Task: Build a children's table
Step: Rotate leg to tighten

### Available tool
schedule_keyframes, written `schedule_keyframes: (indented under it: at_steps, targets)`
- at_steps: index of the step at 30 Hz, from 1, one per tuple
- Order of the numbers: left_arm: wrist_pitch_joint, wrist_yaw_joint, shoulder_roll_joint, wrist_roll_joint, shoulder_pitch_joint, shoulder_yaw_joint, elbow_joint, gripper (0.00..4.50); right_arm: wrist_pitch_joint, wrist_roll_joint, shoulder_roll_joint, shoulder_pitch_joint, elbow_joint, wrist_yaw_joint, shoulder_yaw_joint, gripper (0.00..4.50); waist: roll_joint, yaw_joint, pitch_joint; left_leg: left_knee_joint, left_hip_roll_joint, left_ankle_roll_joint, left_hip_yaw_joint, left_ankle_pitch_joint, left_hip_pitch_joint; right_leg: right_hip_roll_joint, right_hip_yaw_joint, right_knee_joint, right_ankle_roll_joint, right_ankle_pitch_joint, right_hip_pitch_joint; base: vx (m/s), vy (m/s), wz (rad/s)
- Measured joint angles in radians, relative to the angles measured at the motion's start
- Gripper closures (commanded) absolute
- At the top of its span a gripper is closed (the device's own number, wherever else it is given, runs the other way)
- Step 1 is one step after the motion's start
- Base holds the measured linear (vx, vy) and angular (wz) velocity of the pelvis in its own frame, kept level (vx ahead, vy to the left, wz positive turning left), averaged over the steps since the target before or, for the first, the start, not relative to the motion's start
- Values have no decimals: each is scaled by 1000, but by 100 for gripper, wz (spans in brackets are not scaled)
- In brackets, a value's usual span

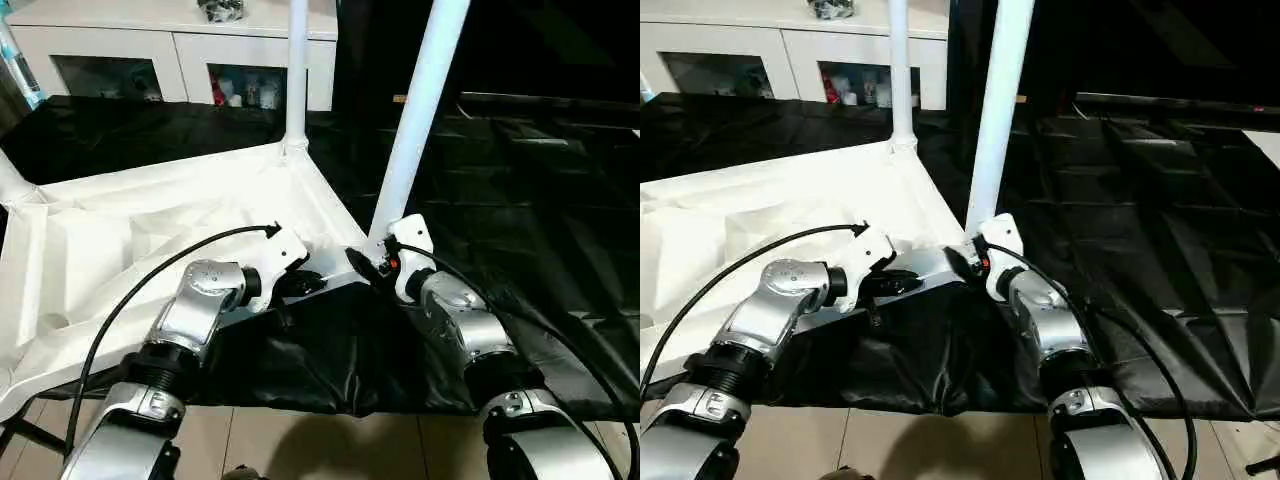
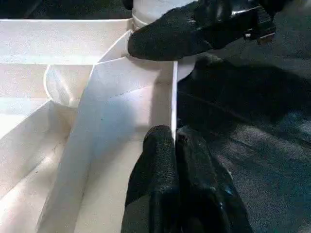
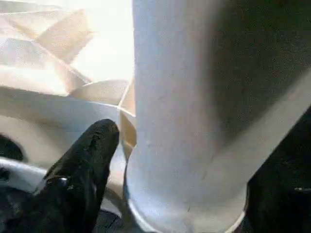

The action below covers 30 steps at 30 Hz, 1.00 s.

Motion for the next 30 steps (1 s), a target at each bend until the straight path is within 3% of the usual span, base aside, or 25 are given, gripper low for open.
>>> schedule_keyframes:
  at_steps: [6, 13, 18, 30]
  targets:
    - [-8, -157, 65, -43, 5, -5, -15, 450, 14, 44, -94, 56, -105, 294, 47, 77, 0, 14, 0, 1, 3, 6, 0, 3, -11, 2, -2, 3, 0, -1, -12, 0, 0, 0]
    - [-46, -285, 125, -56, 6, -24, -14, 450, 72, 65, -184, 70, -174, 551, 110, 77, -1, 29, 1, 4, 4, 6, 0, 3, -12, 2, -2, 4, 0, 0, -11, 0, 0, 0]
    - [-48, -343, 151, -69, 8, -30, -14, 450, 103, 65, -212, 79, -220, 633, 141, 77, -2, 31, 1, 4, 4, 6, 0, 3, -12, 2, -2, 4, 0, 0, -12, 0, 0, 0]
    - [-51, -374, 165, -81, 23, -30, -26, 450, 139, 68, -213, 93, -252, 648, 148, 163, -2, 32, 1, 4, 4, 6, 0, 3, -11, 2, -2, 4, 0, 0, -11, 0, 0, 0]
